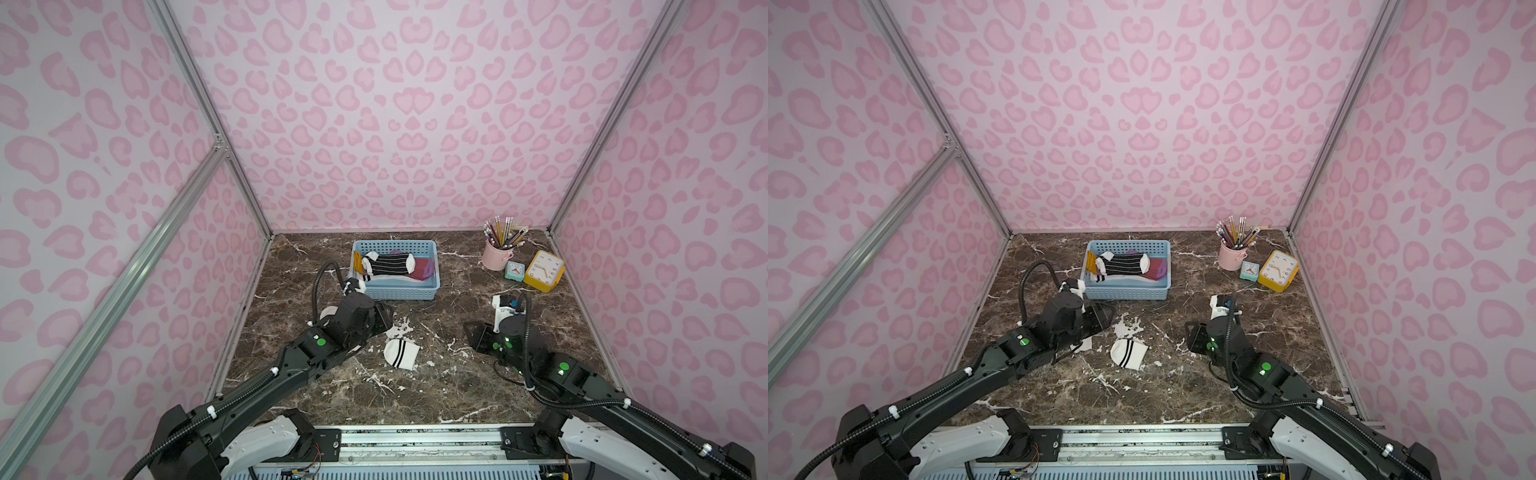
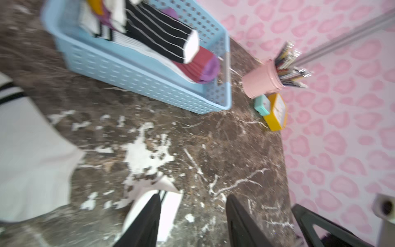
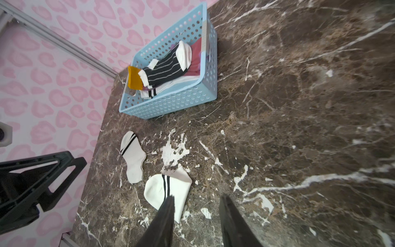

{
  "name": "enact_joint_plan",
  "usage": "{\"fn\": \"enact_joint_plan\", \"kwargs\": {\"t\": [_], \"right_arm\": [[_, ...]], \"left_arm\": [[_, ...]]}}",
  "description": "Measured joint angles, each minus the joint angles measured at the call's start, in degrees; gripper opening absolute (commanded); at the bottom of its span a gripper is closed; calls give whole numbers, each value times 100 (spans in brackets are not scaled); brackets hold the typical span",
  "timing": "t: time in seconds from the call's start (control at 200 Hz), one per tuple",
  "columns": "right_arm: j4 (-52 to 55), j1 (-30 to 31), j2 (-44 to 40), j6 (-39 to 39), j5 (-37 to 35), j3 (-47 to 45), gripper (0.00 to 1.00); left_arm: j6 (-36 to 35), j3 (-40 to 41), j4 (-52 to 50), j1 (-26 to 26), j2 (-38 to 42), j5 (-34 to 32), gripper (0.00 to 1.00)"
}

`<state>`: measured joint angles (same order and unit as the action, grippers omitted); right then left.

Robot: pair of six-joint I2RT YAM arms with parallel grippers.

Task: Place the socks together as a pair
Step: Flatten out the sock at the center of the board, then adjust the sock at the center of the board.

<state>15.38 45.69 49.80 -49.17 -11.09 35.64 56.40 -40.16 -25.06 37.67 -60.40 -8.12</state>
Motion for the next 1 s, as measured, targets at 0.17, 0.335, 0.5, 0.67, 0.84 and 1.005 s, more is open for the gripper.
{"fn": "enact_joint_plan", "kwargs": {"t": [0.17, 0.335, 0.5, 0.67, 0.84, 1.005], "right_arm": [[-435, 1001, 1818, -142, -188, 931, 40], [-730, 1412, 3589, -402, -105, 2050, 42], [-896, 1567, 4804, -811, 166, 2806, 41], [-833, 1720, 5412, -1344, 157, 3145, 41], [-586, 1729, 5674, -1768, -22, 3279, 40], [-313, 1759, 5718, -2065, -382, 3362, 39]], "left_arm": [[199, 466, -485, -649, 975, -175, 59], [387, 706, -765, -1008, 1770, -356, 61], [393, 564, -1207, -1202, 2024, -581, 61], [258, 474, -1521, -1239, 2140, -831, 61], [245, 575, -1676, -1261, 2162, -846, 61], [245, 625, -1718, -1270, 2212, -848, 62]]}}
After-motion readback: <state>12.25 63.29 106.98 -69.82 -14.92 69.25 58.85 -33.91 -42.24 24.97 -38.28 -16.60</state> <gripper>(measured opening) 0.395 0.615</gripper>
